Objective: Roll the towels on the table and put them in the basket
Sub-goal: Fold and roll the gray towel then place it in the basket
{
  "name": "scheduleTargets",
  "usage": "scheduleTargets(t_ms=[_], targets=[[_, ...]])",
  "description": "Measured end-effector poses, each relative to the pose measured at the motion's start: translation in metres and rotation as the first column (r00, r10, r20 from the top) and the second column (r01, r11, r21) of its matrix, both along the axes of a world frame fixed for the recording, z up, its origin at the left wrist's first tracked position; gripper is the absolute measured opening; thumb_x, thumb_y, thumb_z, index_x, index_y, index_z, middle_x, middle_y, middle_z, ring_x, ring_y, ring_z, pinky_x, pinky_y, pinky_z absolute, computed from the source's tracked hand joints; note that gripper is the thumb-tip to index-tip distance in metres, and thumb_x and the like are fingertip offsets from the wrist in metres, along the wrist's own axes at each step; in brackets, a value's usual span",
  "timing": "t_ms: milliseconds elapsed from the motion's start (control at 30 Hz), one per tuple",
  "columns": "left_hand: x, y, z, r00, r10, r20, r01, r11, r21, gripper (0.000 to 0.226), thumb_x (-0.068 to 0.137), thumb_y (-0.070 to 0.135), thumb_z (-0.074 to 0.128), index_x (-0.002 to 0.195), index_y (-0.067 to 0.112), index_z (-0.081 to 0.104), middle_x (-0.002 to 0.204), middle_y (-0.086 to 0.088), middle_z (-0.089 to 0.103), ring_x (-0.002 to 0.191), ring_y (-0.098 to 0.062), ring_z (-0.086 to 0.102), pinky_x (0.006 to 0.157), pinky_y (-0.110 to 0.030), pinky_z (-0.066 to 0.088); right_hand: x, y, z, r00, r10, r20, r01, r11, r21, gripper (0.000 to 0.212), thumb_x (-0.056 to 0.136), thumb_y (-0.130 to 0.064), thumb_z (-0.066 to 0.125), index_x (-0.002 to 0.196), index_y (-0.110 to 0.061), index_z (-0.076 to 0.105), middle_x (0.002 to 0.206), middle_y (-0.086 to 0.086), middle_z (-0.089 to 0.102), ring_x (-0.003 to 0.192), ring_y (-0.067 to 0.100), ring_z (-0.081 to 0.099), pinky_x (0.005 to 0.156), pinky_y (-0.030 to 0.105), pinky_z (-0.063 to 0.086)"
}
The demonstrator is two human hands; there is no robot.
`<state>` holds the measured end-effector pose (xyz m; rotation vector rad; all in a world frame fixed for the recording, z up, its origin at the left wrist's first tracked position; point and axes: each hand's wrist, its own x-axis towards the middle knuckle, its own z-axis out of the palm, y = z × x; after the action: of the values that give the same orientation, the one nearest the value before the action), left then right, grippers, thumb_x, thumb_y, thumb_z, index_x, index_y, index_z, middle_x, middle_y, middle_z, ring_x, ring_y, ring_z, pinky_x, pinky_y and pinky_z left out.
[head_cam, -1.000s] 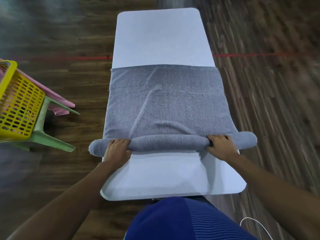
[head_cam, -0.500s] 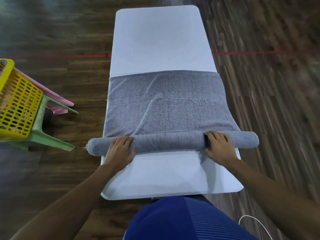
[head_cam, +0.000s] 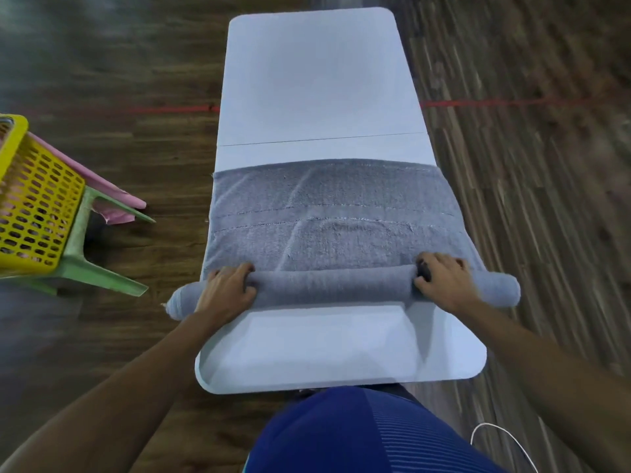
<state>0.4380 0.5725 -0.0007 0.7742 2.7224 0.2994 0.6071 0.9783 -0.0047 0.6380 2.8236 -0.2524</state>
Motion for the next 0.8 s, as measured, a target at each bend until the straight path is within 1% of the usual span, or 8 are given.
scheduleTargets(t_ms=[133,233,300,400,500,600,700,800], targets=[[0.014,0.003,-0.007,0.959,-0.018,-0.284,0.052,0.992,0.112,0.038,0.086,0.035,0.043,0.108,0.010,0.063,0.103,-0.009,0.065,0.095,-0.030,0.059,0.086,-0.043,0.044,0.009,-0.011,-0.003,0.948,0.082,-0.307,-0.063,0.995,0.071,0.036,0.087,-0.045,0.043,0.097,-0.016,0.062,0.099,0.006,0.059,0.095,0.033,0.055,0.083,0.045,0.040],[0.022,0.003,-0.018,0.952,-0.189,-0.240,0.191,0.982,-0.017,0.059,0.080,0.049,0.056,0.125,0.011,0.058,0.121,-0.008,0.061,0.110,-0.028,0.056,0.097,-0.043,0.043,0.015,-0.020,-0.010,0.970,0.149,-0.192,-0.150,0.989,0.011,0.054,0.077,-0.055,0.070,0.118,-0.021,0.058,0.117,0.002,0.060,0.111,0.027,0.054,0.097,0.046,0.039],[0.019,0.001,-0.023,0.967,-0.193,-0.169,0.176,0.978,-0.111,0.068,0.073,0.042,0.067,0.132,0.010,0.053,0.129,-0.010,0.057,0.116,-0.031,0.055,0.102,-0.047,0.042,0.017,-0.021,-0.016,0.980,0.171,-0.104,-0.172,0.985,0.004,0.061,0.073,-0.040,0.078,0.126,-0.020,0.054,0.125,0.003,0.058,0.117,0.028,0.053,0.104,0.044,0.034],[0.015,0.006,-0.020,0.979,-0.127,-0.161,0.107,0.986,-0.127,0.060,0.073,0.024,0.072,0.129,0.009,0.056,0.126,-0.012,0.061,0.115,-0.032,0.058,0.101,-0.047,0.043,0.012,-0.020,-0.016,0.982,0.154,-0.113,-0.153,0.988,0.023,0.054,0.075,-0.021,0.071,0.126,-0.020,0.055,0.124,0.003,0.060,0.117,0.027,0.054,0.103,0.040,0.030],[0.010,0.014,-0.012,0.979,-0.079,-0.187,0.069,0.996,-0.060,0.043,0.078,0.025,0.058,0.118,0.010,0.063,0.113,-0.011,0.068,0.105,-0.031,0.061,0.098,-0.046,0.043,0.001,-0.018,-0.007,0.988,0.125,-0.085,-0.127,0.992,-0.015,0.045,0.082,-0.023,0.062,0.126,-0.022,0.054,0.125,0.002,0.061,0.120,0.026,0.051,0.104,0.040,0.027],[0.003,0.018,0.000,0.994,-0.070,-0.080,0.064,0.995,-0.082,0.033,0.080,0.036,0.046,0.100,0.016,0.064,0.096,-0.008,0.071,0.090,-0.029,0.063,0.093,-0.041,0.040,-0.012,-0.011,0.007,0.994,0.101,0.034,-0.098,0.993,-0.071,0.034,0.088,-0.034,0.054,0.121,-0.024,0.053,0.124,0.002,0.062,0.118,0.025,0.051,0.103,0.042,0.029],[-0.012,0.021,0.007,0.976,0.010,0.218,0.023,0.989,-0.147,0.029,0.082,0.046,0.041,0.082,0.022,0.058,0.088,-0.006,0.068,0.082,-0.026,0.060,0.078,-0.034,0.039,-0.024,-0.003,0.017,0.958,0.125,0.259,-0.081,0.981,-0.177,0.031,0.090,-0.041,0.047,0.117,-0.025,0.051,0.126,0.006,0.061,0.116,0.028,0.053,0.102,0.046,0.031],[-0.023,0.018,0.006,0.952,0.072,0.298,-0.028,0.988,-0.150,0.024,0.080,0.045,0.047,0.083,0.024,0.059,0.093,-0.003,0.065,0.090,-0.026,0.060,0.082,-0.038,0.044,-0.021,-0.001,0.017,0.966,0.110,0.234,-0.083,0.989,-0.124,0.042,0.085,-0.040,0.056,0.124,-0.028,0.047,0.129,0.002,0.054,0.119,0.026,0.047,0.099,0.045,0.029]])
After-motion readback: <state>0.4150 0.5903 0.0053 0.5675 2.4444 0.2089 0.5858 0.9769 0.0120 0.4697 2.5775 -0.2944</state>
